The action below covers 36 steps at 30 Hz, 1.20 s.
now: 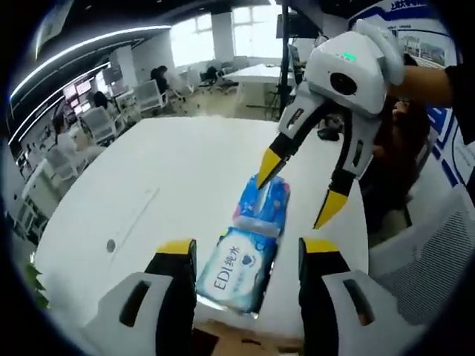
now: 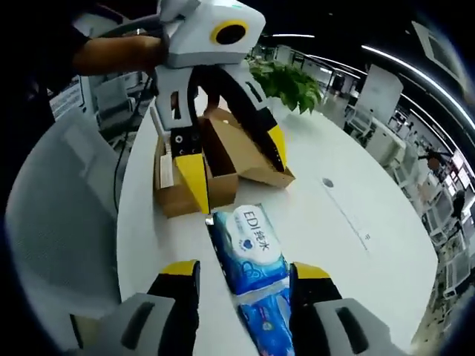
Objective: Operate the shoe box by opening the lid, removing the specified soft item, and placing it in the target area until the item is outside and the box remains undamaged.
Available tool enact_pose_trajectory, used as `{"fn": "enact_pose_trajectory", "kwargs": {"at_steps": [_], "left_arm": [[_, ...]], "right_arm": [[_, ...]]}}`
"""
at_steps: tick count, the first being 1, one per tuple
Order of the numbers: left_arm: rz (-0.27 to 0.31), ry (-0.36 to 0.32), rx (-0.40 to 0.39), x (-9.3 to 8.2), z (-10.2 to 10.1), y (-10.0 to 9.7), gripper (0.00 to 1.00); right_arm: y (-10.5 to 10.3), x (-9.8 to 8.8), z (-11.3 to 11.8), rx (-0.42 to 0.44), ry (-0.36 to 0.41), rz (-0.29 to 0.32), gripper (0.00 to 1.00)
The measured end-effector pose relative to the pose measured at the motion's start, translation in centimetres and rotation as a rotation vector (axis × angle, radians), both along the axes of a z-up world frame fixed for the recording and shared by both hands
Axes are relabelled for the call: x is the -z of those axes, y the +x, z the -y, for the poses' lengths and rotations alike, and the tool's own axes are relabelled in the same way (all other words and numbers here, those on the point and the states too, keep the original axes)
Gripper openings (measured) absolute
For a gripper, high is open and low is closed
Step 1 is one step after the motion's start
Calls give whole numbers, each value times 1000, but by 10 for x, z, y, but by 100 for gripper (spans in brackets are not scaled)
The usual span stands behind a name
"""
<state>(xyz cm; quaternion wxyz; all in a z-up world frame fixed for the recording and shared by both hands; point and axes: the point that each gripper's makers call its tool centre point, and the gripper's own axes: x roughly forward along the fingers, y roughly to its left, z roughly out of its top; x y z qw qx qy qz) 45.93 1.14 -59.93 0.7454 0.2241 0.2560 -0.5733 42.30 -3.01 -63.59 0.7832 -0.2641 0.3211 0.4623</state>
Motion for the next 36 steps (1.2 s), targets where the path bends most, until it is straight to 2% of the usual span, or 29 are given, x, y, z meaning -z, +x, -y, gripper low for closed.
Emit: {"fn": "enact_pose_trajectory", "kwargs": {"at_steps": [4,9,13,15,26,31,36], "left_arm": [[10,-14,-35,-8,-32,-7,57],[21,-31,-79,-15,-74,-21,62],[28,-62,-113,-20,-97,-32,65],[31,-63,-142,-20,-115,-38,66],[33,-114,-281,-21,-175,-70,73],[61,-141,-338,-23,-200,-82,77],[77,-140,-364,-22,-221,-96,80]], "right_arm": [[-6,2,-31,-71,33,-23,49],[-11,9,-68,-156,35,-49,51],[-14,9,-96,-206,55,-55,51],[-16,12,-108,-233,50,-58,51],[-21,24,-165,-321,58,-72,51],[-24,38,-181,-353,29,-79,51],[-19,50,-193,-349,12,-74,51]]}}
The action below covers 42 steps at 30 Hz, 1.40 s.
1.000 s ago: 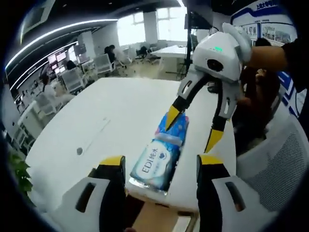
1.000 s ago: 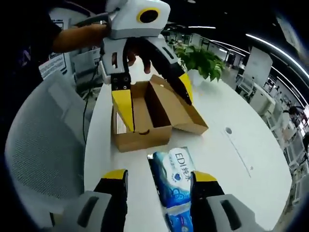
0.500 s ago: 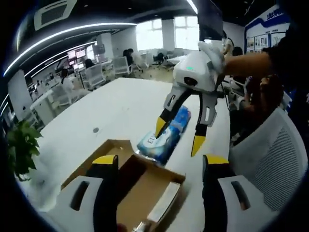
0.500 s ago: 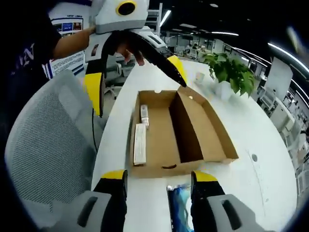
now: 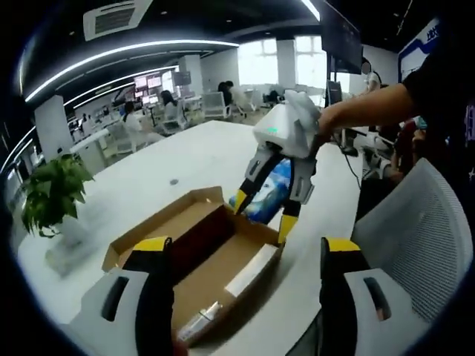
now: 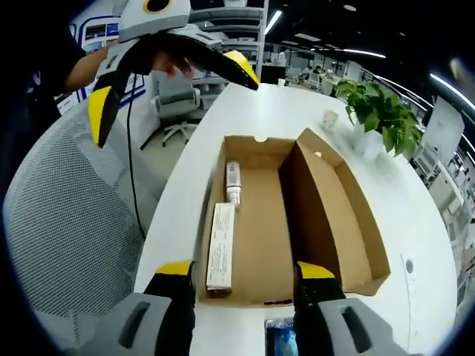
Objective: Operate the shoe box by opening the lid, removing the specified soft item, and placing it in the target area until the item is outside and the box remains undamaged.
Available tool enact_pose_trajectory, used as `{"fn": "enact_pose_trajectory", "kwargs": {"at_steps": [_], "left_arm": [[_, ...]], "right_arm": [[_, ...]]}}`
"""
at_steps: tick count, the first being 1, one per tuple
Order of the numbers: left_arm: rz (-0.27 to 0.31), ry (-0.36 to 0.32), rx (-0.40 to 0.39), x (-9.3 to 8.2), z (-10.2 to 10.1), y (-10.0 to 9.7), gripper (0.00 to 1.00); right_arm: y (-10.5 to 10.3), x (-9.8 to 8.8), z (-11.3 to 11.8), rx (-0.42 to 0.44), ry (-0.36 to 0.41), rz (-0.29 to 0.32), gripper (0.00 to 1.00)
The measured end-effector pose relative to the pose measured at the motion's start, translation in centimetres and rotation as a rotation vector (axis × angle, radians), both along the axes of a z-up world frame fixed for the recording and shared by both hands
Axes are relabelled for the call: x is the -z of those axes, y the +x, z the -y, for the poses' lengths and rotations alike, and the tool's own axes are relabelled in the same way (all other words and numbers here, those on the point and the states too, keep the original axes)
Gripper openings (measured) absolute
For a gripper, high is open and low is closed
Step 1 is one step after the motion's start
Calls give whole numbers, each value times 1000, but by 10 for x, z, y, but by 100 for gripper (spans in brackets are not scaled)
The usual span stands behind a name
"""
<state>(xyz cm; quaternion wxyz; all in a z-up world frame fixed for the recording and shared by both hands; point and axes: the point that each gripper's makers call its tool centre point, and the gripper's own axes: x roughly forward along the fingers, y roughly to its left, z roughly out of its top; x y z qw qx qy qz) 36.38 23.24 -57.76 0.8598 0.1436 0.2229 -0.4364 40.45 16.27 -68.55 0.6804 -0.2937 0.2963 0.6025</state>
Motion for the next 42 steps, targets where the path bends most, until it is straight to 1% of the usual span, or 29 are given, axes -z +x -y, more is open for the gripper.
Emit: {"fn": "enact_pose_trajectory", "kwargs": {"at_steps": [3,5,8,10,11,16,23,25,26,27,29,31,32,33,35,38,40,42], "left_arm": [[-3,-6,-25,3,-15,-11,82],[-1,1,-42,6,-23,-15,82],[8,-1,-72,10,-38,-27,84],[13,-7,-97,12,-47,-30,86],[4,-4,-124,15,-54,-32,87],[19,-17,-170,16,-71,-39,91],[35,-10,-174,22,-78,-55,93],[23,-20,-172,24,-77,-59,93],[1,-37,-173,25,-74,-65,93],[-2,-47,-174,25,-73,-67,93],[-2,-50,-174,27,-70,-73,93],[0,-41,-180,32,-68,-74,92],[-4,-44,-182,34,-67,-74,92],[-11,-54,-179,34,-66,-75,92],[-3,-75,-190,31,-65,-73,92],[18,-93,-202,28,-66,-71,89],[15,-109,-205,28,-66,-70,89],[11,-121,-209,27,-65,-70,89]], "right_arm": [[1,6,-5,0,-13,2,50],[2,11,-8,-7,-30,9,50],[3,15,-12,-8,-36,7,50],[4,17,-16,-11,-39,4,50],[4,18,-18,-10,-41,1,50],[7,20,-26,-11,-53,-4,50],[6,26,-39,-20,-59,-23,48],[8,32,-40,-36,-88,-8,48],[6,34,-40,-40,-94,-17,47],[6,36,-41,-41,-95,-23,45],[8,41,-40,-42,-108,-18,45],[8,45,-38,-51,-127,-12,44],[6,44,-39,-48,-112,-33,44],[9,44,-38,-42,-113,-27,44],[11,43,-37,-48,-115,-9,45],[13,41,-32,-50,-129,0,43],[11,39,-29,-57,-131,-7,42],[5,37,-30,-71,-114,-36,42]]}}
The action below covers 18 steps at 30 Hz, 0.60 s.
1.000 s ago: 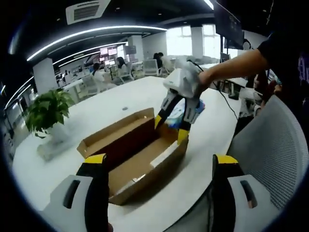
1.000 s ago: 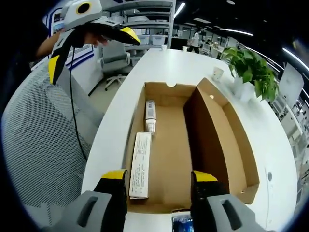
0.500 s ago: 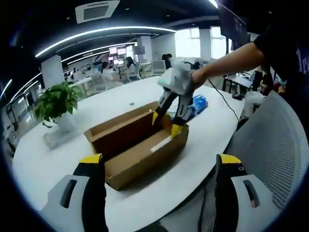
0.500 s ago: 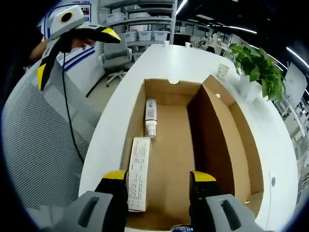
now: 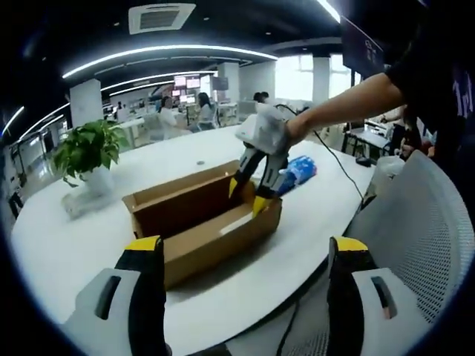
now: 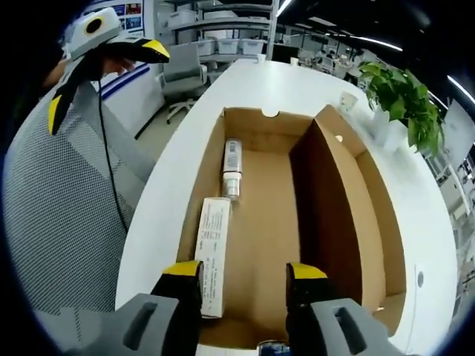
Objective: Operate the shoe box by opening the lid, removing the specified soft item, and placing it in the target area until the item is outside and the box remains undamaged.
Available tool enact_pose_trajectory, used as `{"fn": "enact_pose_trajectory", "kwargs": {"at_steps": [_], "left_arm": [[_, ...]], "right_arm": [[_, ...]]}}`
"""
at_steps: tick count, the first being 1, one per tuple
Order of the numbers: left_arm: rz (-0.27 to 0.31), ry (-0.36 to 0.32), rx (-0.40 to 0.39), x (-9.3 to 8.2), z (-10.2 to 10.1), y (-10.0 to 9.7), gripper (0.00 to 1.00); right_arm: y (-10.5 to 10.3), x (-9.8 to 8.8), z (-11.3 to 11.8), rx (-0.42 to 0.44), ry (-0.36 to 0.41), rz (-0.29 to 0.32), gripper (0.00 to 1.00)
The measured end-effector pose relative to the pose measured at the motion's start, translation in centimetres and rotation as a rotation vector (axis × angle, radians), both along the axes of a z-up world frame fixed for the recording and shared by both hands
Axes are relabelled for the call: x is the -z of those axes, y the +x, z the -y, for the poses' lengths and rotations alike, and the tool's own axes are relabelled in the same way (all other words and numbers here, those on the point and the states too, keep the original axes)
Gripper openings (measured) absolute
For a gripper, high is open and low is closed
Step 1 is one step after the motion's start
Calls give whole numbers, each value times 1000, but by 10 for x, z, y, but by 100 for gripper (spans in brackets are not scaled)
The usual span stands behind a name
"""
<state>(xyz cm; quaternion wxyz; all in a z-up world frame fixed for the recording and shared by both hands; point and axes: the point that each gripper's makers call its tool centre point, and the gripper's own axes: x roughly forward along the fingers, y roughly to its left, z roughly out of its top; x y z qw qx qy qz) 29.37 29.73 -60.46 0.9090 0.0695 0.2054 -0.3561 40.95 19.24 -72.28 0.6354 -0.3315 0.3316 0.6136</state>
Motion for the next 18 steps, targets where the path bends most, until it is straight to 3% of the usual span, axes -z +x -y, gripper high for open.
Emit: {"fn": "enact_pose_trajectory", "kwargs": {"at_steps": [1,4,5,11,13,16,18], "left_arm": [[0,0,0,0,0,0,89],[-1,8,7,2,0,0,89],[-1,9,10,2,1,0,89],[5,10,7,2,-1,0,89],[9,12,4,1,-2,1,89],[8,13,8,2,-1,0,89],[6,17,11,3,-1,0,89]], "right_arm": [[-5,1,0,-13,1,-25,41],[-4,9,-1,-14,-12,-8,38],[-6,7,-5,-6,17,-37,36],[8,4,4,-60,-36,74,31],[9,3,7,-60,-47,76,31],[-1,-3,0,-56,6,18,32],[-4,-1,-3,-75,3,19,32]]}}
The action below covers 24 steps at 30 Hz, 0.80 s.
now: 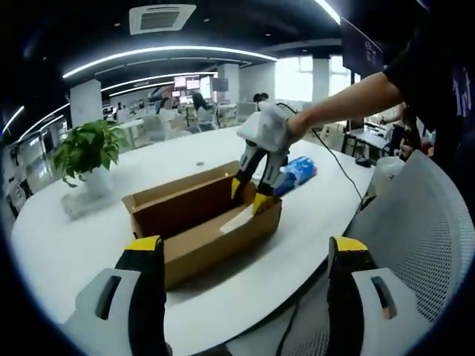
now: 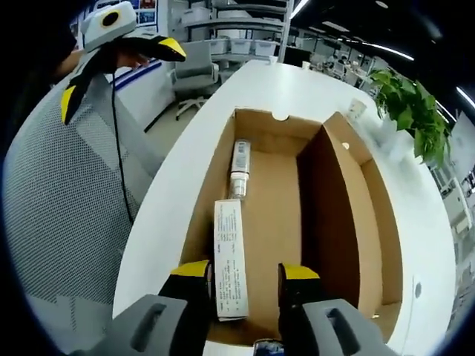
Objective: Operate the shoe box by opening the lid, removing the specified soft item, and placing it in the target area until the item is outside and the box remains undamaged.
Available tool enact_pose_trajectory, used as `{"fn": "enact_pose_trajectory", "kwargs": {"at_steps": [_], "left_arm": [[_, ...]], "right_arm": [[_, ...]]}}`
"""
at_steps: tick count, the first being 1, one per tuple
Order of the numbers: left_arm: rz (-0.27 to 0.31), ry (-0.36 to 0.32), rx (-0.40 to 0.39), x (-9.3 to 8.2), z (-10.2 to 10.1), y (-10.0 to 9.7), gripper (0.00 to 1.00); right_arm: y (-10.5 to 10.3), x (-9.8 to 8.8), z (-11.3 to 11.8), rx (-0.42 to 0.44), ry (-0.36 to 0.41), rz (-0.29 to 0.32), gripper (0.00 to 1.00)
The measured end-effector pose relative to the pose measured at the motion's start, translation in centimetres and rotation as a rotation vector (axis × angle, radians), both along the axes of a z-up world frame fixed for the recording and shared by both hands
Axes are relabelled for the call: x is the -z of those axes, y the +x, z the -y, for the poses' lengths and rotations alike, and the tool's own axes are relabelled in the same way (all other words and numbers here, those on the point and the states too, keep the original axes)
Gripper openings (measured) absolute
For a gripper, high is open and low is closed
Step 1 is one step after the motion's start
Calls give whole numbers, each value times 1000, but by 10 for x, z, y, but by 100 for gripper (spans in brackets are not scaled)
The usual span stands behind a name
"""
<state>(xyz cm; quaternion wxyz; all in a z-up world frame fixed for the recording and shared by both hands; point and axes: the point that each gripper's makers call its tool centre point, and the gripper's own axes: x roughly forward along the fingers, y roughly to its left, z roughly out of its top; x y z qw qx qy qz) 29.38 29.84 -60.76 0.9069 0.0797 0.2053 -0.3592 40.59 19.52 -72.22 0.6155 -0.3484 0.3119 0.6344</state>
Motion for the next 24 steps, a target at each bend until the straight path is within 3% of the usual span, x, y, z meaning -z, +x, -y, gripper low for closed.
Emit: {"fn": "enact_pose_trajectory", "kwargs": {"at_steps": [7,14,19,24], "left_arm": [[-12,8,12,3,2,-2,89],[-8,20,20,3,5,-3,89],[-14,16,22,3,6,-4,89],[-14,19,25,4,5,-4,89]], "right_arm": [[-7,18,-12,-34,-23,16,23],[-9,20,-13,-37,-37,24,14],[-6,9,-14,-17,-9,33,13],[3,-18,-15,31,60,19,13]]}}
